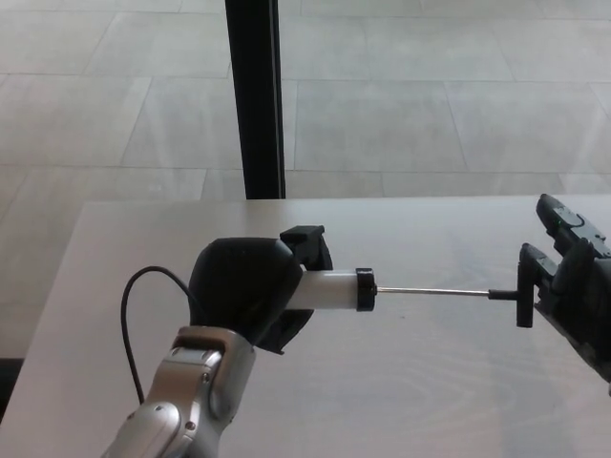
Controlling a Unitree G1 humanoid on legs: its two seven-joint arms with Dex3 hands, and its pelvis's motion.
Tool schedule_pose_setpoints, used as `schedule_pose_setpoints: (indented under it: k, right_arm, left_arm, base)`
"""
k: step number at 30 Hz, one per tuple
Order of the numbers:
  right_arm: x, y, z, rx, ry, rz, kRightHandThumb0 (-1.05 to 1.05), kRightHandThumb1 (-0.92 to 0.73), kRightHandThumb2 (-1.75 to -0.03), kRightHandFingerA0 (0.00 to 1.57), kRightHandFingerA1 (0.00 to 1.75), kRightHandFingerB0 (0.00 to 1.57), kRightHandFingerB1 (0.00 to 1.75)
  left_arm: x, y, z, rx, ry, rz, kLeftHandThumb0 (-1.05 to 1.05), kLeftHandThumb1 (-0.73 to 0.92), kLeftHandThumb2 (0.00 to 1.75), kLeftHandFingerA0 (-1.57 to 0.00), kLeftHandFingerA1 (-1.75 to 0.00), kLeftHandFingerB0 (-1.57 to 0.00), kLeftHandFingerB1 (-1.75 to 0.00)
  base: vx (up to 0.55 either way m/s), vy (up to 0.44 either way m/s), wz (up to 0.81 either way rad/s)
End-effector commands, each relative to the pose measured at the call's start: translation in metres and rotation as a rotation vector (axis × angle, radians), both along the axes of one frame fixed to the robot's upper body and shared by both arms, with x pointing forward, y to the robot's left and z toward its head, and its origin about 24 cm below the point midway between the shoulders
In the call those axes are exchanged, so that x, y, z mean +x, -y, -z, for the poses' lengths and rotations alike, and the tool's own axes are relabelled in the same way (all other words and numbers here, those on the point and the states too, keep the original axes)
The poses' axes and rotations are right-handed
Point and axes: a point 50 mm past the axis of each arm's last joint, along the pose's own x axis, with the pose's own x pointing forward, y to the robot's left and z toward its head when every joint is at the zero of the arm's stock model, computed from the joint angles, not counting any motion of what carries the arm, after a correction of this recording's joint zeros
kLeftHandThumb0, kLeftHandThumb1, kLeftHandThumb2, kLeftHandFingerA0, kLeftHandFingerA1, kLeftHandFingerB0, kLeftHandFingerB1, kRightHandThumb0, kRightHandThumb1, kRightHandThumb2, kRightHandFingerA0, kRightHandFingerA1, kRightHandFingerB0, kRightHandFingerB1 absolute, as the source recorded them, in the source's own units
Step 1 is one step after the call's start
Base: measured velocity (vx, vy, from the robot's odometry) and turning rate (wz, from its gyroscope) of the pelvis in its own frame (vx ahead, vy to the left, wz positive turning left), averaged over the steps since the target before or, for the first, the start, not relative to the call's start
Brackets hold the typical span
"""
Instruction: The robot uses its left hand to lift the air pump kept on the middle of the desk and use the right hand to compress the handle
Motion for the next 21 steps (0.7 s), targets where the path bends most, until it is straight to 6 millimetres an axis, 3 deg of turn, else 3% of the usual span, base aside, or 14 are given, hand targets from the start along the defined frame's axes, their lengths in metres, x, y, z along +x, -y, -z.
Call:
schedule_pose_setpoints:
  k: [1, 2, 13, 21]
  right_arm:
    - [0.006, 0.003, -0.003, -0.021, -0.017, 0.012, -1.05, -0.92, -1.35, 0.00, 0.08, 0.00, 0.00]
    - [0.006, 0.000, -0.001, -0.006, -0.023, 0.001, -1.05, -0.90, -1.34, 0.00, 0.09, 0.00, 0.00]
    - [0.018, -0.012, -0.009, -0.023, -0.030, 0.003, -1.05, -0.90, -1.34, 0.00, 0.05, 0.00, 0.00]
    - [0.017, -0.019, 0.009, 0.015, -0.048, -0.016, -1.03, -0.92, -1.36, 0.00, 0.11, 0.00, 0.01]
  left_arm:
    - [0.004, -0.002, -0.004, -0.023, 0.013, -0.014, -0.25, 0.54, 1.14, -1.23, -1.42, -0.93, -1.23]
    - [0.004, 0.000, -0.008, -0.027, 0.029, -0.003, -0.14, 0.54, 1.11, -0.92, -1.75, -0.70, -1.58]
    - [0.005, 0.014, -0.014, -0.029, 0.073, 0.025, -0.16, 0.53, 1.08, -0.92, -1.75, -0.77, -1.48]
    - [0.010, 0.023, -0.028, -0.090, 0.089, 0.009, -0.14, 0.54, 1.08, -0.93, -1.75, -0.71, -1.59]
  base:
    - [0.00, 0.000, 0.00]
    - [0.00, 0.000, 0.00]
    - [0.00, 0.000, 0.00]
    - [0.00, 0.000, 0.00]
